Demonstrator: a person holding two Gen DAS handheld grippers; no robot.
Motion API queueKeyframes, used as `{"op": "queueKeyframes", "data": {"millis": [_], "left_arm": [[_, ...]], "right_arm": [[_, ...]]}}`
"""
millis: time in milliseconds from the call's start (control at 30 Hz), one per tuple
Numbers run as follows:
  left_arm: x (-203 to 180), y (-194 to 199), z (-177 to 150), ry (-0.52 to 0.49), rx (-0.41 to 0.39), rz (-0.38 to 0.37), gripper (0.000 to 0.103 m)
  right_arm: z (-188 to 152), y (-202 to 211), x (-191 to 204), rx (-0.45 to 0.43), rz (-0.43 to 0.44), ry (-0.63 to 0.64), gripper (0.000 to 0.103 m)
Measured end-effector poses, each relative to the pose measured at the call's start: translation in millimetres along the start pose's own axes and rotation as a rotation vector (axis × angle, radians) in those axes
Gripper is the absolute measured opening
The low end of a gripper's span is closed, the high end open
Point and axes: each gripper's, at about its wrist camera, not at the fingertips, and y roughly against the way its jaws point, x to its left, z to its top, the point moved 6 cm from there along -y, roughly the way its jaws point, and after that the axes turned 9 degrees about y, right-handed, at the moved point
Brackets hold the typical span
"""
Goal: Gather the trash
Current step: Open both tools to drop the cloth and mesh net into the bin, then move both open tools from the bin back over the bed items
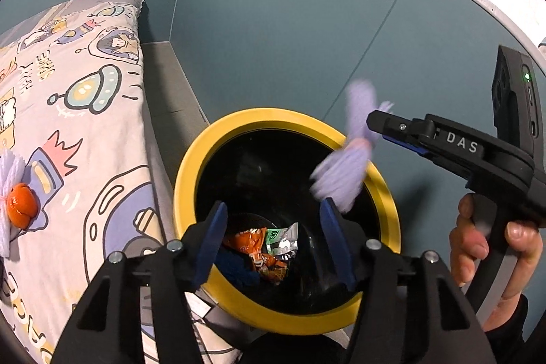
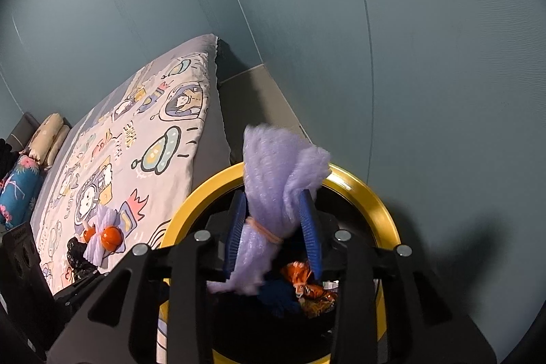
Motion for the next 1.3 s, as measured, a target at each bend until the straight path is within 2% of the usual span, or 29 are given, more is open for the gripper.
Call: {"op": "queueKeyframes", "data": {"millis": [67, 300, 467, 700, 800, 1000, 1300], "left_arm": [[2, 4, 2, 0.003, -0.009, 0.004, 0.061], [21, 23, 10, 0.028, -0.048, 0.027, 0.063], [41, 38, 15, 0.046, -0.079, 0.064, 0.066], [76, 69, 21, 0.075, -0.133, 0.118, 0.073], [90, 83, 21, 0.084, -0.154, 0.144, 0.076], [121, 111, 25, 0.105, -0.197, 0.205, 0.079], [188, 158, 28, 0.173, -0.255, 0.306, 0.081]], "right_arm": [[0, 2, 1, -0.002, -0.001, -0.003, 0.037], [5, 9, 13, -0.010, 0.001, 0.016, 0.037], [8, 18, 31, -0.023, 0.015, 0.049, 0.037], [12, 24, 61, -0.032, 0.047, 0.097, 0.043], [13, 25, 80, -0.034, 0.073, 0.125, 0.047], [12, 21, 122, -0.023, 0.125, 0.179, 0.047], [4, 17, 192, -0.006, 0.219, 0.267, 0.049]]}}
